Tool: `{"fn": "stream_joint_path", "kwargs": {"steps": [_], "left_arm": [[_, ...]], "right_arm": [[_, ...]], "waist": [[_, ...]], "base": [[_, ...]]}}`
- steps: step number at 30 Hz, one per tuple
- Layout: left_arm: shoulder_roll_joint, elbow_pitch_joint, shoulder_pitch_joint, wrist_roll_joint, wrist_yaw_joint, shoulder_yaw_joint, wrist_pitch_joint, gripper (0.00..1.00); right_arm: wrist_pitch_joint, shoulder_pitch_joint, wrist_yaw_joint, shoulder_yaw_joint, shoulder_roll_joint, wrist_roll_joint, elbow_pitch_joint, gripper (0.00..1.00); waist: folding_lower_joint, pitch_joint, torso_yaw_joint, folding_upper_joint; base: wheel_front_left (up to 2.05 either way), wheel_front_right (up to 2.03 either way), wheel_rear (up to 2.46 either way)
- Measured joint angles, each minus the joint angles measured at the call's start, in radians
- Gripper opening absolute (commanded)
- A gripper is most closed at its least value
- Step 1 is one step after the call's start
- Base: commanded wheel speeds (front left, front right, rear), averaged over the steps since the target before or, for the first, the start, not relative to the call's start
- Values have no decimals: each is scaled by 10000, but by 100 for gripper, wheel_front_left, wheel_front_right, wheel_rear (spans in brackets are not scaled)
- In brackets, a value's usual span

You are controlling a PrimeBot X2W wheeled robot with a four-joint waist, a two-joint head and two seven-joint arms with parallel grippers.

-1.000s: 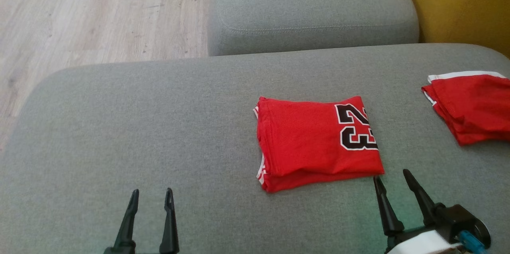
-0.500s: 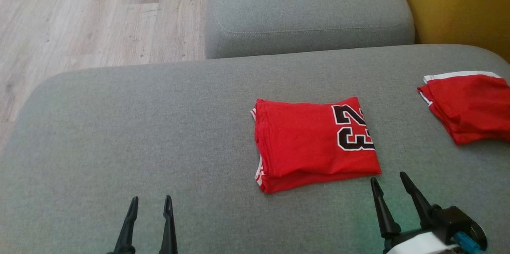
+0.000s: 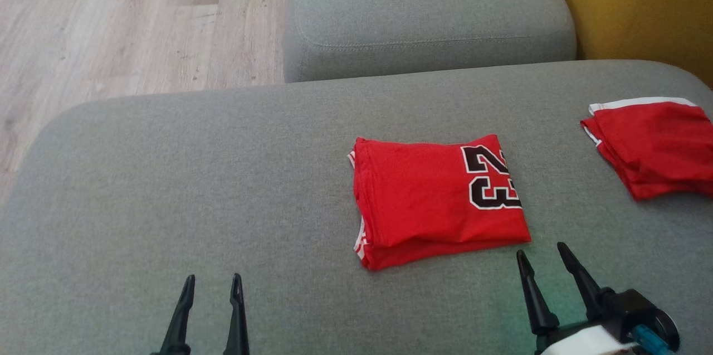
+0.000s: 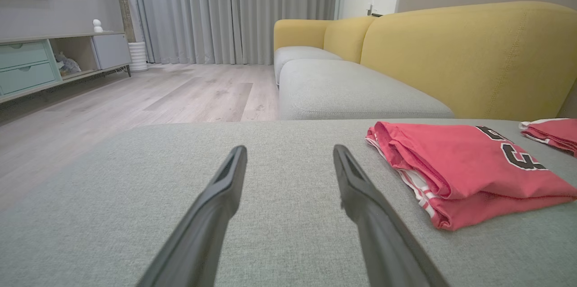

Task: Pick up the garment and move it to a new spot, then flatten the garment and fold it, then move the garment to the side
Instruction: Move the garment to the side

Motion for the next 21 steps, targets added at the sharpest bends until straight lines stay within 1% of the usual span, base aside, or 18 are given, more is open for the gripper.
{"fn": "stream_joint_path", "kwargs": {"steps": [5,8,12,16,18,21], "left_arm": [[-2,-2,0,-2,0,-27,0,100],[-4,-13,-2,-2,-2,-65,0,100],[-6,-69,-19,0,-79,-148,0,100],[-6,-105,-41,115,-92,-267,0,100],[-6,-121,-151,174,-171,-295,0,100],[-10,-144,-506,176,-173,-374,0,100]], "right_arm": [[0,0,0,-35,6,2,40,100],[0,-8,0,-238,73,105,199,100],[0,-257,0,-255,104,207,825,100],[0,-1265,0,-305,-38,217,1436,100],[46,-1960,0,-669,-73,268,2015,100],[454,-2970,0,-838,-224,525,2621,100]], "waist": [[0,49,11,0],[0,149,23,0],[0,432,39,0],[0,781,49,0],[1,1027,78,0],[4,1413,150,0]], "base": [[0,0,0],[0,0,0],[0,0,0],[0,0,0],[0,0,0],[0,0,0]]}}
